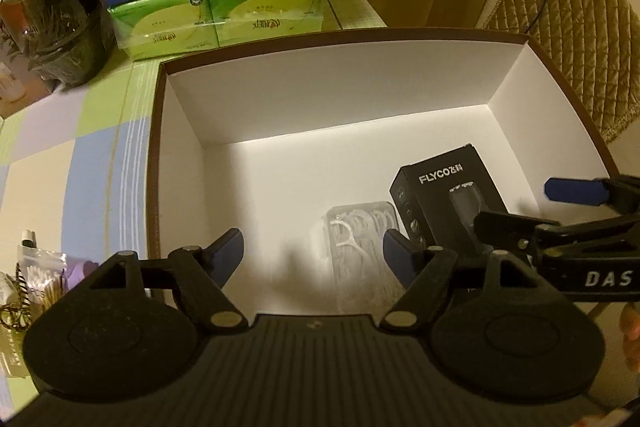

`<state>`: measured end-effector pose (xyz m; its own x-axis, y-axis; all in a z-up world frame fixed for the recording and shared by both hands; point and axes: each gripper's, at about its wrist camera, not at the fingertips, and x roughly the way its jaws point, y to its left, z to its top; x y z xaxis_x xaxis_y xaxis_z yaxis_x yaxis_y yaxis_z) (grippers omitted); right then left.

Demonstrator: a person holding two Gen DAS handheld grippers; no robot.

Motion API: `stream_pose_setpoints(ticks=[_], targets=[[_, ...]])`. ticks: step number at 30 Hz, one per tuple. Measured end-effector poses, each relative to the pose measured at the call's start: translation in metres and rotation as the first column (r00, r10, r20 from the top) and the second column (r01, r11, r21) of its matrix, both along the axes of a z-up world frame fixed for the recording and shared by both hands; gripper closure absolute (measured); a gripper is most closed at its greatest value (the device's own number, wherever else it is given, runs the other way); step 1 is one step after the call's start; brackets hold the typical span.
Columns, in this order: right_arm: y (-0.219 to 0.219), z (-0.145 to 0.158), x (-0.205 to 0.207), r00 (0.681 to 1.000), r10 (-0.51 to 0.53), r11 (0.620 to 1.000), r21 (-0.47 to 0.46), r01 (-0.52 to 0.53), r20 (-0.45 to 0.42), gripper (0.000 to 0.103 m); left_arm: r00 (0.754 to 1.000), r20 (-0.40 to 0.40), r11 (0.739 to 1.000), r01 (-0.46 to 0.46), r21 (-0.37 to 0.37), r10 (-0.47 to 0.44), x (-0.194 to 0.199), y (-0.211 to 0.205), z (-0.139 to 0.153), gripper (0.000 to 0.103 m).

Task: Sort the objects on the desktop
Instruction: 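Open the left gripper over the brown box while the right releases the shaver box inside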

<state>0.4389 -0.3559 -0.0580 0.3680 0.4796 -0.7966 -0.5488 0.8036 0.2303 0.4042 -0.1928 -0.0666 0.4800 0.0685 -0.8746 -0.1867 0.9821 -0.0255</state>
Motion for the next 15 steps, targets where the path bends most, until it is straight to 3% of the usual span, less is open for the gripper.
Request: stream_pose_setpoints(ticks=[15], targets=[[-0.012,0.029,-0.041,0.996,-0.020,1.000,0.025,0.018,0.089,0.002,0.998,0.049,0.999,0.030,0.028,-0.031,-0.034,0.001,0.024,0.022]])
